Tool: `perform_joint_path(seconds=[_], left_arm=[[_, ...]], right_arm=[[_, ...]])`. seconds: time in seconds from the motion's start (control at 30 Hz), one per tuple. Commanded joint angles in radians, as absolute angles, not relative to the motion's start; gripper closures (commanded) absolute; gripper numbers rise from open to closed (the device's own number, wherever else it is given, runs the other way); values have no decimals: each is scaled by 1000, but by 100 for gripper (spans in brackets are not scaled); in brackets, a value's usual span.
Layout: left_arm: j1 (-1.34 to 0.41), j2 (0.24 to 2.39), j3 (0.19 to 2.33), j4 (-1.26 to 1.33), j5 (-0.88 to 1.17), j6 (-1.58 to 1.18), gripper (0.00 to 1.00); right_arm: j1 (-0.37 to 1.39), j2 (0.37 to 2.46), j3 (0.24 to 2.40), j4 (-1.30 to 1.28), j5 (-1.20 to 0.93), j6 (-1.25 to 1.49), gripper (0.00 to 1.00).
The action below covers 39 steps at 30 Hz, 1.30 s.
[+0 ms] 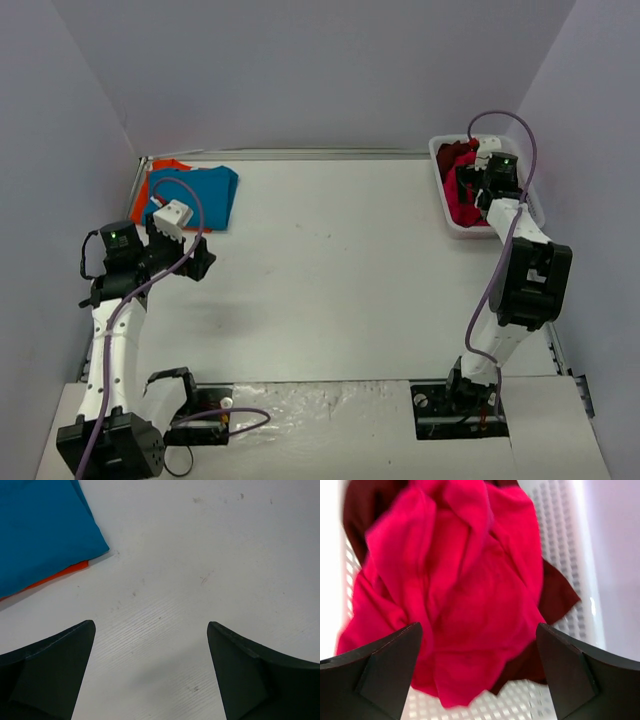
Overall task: Fold and stack the t-shirts
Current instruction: Grab crumpled tshirt from bin with the right arm
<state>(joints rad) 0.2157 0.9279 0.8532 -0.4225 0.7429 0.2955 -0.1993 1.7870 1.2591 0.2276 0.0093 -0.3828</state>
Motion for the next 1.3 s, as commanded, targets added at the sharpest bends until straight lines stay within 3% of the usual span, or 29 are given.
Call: perform_joint_path(seconds=[0.0, 0.5, 0.53, 0.63, 0.77, 1.27], left_arm=[[219, 930, 874, -425, 759, 316, 6], [221, 936, 874, -433, 753, 321, 6], [221, 937, 874, -433, 753, 324, 6], [221, 937, 874, -434, 752, 325, 6], [222, 937, 874, -436, 752, 327, 6], [225, 916, 879, -434, 770, 313, 6]], right_arm=[[-210, 1839, 1385, 172, -98, -321, 9], [-219, 2046, 1505, 80, -213, -241, 21], [-221, 2058, 1519, 71, -222, -239, 26], [-224, 2091, 1528, 51, -239, -241, 64], [-227, 2085, 1526, 29, -259, -256, 100], [-216, 1645, 1457, -89, -391, -273, 100]])
